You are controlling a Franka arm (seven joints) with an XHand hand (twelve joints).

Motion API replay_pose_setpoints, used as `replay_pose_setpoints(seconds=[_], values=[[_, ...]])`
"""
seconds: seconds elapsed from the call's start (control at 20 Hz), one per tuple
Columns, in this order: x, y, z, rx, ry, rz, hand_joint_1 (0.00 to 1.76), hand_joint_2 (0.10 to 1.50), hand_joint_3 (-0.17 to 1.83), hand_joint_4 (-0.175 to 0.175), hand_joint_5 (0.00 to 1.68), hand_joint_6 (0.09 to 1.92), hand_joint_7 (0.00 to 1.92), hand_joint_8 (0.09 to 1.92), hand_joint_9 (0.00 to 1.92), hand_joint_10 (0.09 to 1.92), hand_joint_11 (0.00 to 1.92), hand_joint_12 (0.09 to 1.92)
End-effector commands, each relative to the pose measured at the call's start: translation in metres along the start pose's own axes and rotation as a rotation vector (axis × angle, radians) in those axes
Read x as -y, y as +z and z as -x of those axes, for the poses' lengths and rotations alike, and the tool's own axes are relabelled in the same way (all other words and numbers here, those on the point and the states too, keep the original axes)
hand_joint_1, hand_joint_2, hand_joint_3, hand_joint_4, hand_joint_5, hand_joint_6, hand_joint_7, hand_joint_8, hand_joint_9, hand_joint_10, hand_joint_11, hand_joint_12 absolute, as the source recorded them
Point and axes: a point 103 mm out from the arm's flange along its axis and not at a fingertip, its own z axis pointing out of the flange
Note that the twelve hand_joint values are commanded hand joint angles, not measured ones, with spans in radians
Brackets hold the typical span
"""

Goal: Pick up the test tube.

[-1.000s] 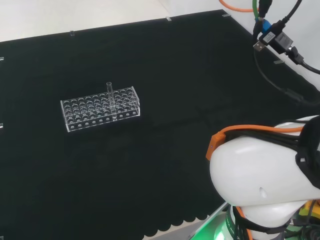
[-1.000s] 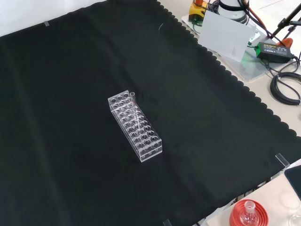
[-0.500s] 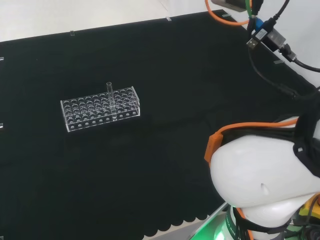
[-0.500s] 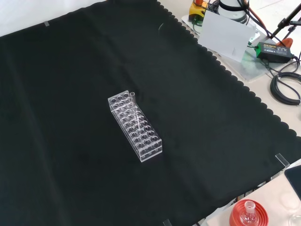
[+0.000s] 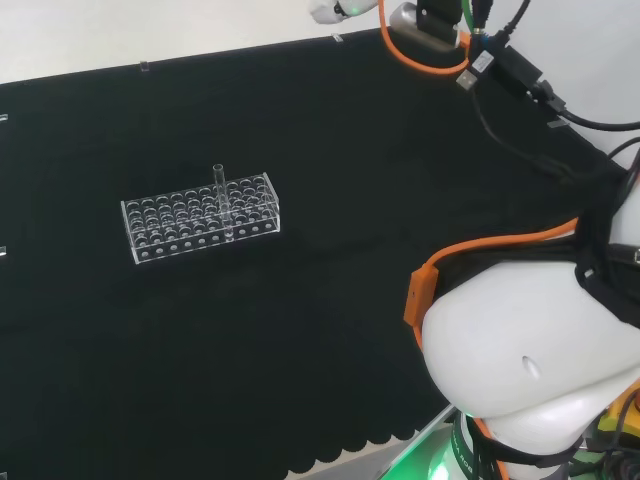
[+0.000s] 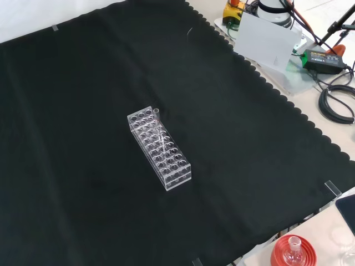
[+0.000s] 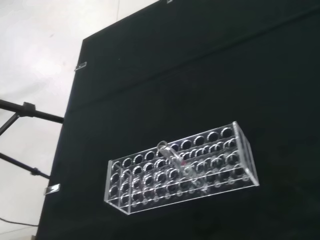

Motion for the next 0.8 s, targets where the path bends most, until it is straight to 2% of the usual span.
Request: replay_pose_setpoints(seconds=[0.05,0.8], values=[[-0.023,0.023,-0.004,-0.046,-0.031,-0.024,0.81,1.07,-0.17,0.032,0.32,0.09,0.19,0.85,0.14,0.99,0.0,1.39],[-0.063,0.09,-0.006,-0.057,-0.052,-0.154,0.84,1.07,-0.17,0.025,0.34,0.09,0.22,0.86,0.15,0.99,0.0,1.41]])
